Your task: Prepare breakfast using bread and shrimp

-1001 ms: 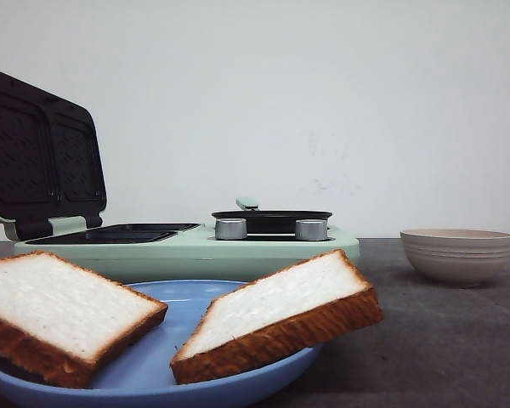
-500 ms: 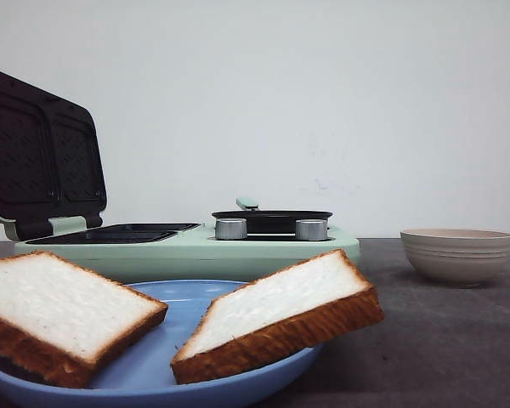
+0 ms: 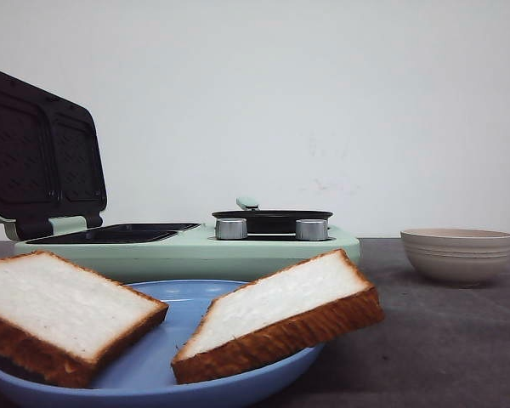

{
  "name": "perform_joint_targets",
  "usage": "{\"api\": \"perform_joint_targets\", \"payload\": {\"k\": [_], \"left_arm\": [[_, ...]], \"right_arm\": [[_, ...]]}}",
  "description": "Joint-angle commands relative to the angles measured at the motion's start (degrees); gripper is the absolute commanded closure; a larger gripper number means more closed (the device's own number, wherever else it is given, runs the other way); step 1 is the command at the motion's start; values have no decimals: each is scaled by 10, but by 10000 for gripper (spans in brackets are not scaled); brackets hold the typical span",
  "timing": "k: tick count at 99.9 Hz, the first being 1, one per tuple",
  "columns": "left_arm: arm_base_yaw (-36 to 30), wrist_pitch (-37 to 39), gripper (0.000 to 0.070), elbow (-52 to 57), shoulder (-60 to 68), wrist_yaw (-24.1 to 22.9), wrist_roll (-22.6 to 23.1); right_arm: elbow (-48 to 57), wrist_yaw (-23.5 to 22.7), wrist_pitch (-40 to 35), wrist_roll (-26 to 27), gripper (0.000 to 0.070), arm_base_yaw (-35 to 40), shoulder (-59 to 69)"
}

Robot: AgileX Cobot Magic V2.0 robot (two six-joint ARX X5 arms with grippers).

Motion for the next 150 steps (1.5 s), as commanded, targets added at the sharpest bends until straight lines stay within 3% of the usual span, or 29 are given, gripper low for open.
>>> {"api": "perform_joint_targets", "payload": {"k": [1, 16, 47, 58, 74, 83, 87, 93, 97, 103, 121, 128, 134, 150], "left_arm": [[-1, -12, 695, 36, 22, 3, 26], [-1, -82, 695, 112, 87, 24, 42], [-2, -193, 695, 173, 230, 201, 77], [-1, -240, 690, 173, 271, 215, 107], [-1, -301, 541, 173, 325, 219, 138], [-2, -316, 443, 172, 354, 261, 153], [-2, -316, 424, 172, 363, 279, 156], [-2, -315, 421, 172, 377, 297, 161], [-2, -316, 413, 172, 388, 298, 163], [-2, -322, 389, 172, 400, 298, 173], [-2, -346, 378, 171, 437, 283, 217], [-2, -345, 332, 171, 450, 262, 229], [-2, -345, 302, 171, 458, 258, 231], [-7, -344, 302, 171, 484, 259, 240]], "right_arm": [[34, -2, -11, 1, 698, 0, 20], [106, -20, -76, -19, 697, 0, 83], [159, -97, -180, -47, 697, 0, 208], [159, -114, -195, -64, 697, 0, 229], [159, -128, -204, -84, 697, 0, 241], [159, -148, -205, -90, 690, 0, 240], [159, -154, -205, -90, 659, 0, 240], [159, -165, -206, -90, 550, 0, 240], [159, -174, -207, -89, 455, 0, 240], [159, -179, -210, -89, 392, 0, 240], [158, -178, -223, -98, 391, 0, 240], [158, -178, -224, -104, 391, 0, 240], [158, -178, -224, -104, 391, 0, 240], [158, -178, -225, -106, 392, 0, 245]]}}
